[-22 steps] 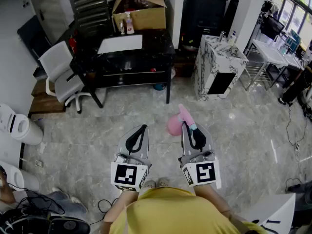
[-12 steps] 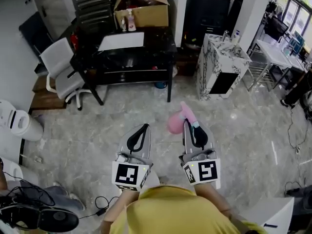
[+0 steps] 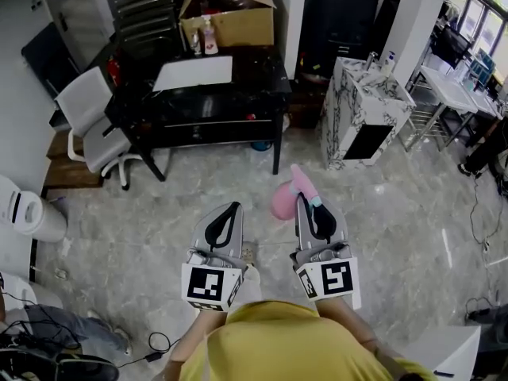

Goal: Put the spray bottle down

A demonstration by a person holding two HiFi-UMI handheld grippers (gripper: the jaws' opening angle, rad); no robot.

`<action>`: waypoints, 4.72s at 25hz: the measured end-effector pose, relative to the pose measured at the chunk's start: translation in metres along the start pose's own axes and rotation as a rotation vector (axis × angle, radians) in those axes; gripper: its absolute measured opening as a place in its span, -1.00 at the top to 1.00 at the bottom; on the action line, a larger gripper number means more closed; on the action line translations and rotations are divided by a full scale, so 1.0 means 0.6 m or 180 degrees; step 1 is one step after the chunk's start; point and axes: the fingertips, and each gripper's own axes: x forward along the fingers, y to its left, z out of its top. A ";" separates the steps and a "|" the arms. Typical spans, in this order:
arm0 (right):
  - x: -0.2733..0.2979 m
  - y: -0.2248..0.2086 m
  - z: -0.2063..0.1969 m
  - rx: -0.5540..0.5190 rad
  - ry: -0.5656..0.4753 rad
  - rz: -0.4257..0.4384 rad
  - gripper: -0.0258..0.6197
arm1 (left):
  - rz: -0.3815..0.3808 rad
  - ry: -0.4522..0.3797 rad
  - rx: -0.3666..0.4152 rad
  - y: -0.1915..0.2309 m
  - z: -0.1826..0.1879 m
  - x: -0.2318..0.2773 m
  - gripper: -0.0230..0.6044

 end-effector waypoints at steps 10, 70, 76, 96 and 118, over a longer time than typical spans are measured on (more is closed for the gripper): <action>0.268 -0.056 -0.049 -0.0107 0.0052 -0.0086 0.77 | -0.0151 -0.0014 0.0067 0.169 0.015 0.225 0.94; 1.214 -0.511 -0.330 -0.0048 0.0106 0.0274 0.77 | 0.0118 0.0121 -0.0072 0.598 -0.054 1.173 0.94; 1.261 -0.521 -0.335 -0.0066 0.0039 0.0257 0.77 | 0.0058 0.0097 -0.0013 0.619 -0.048 1.219 0.94; 1.432 -0.549 -0.451 -0.0229 0.0193 0.0091 0.77 | -0.0114 0.0328 -0.0118 0.714 -0.121 1.363 0.94; 1.565 -0.584 -0.578 -0.0138 0.0269 -0.0153 0.77 | -0.0202 0.0613 -0.0179 0.767 -0.204 1.447 0.94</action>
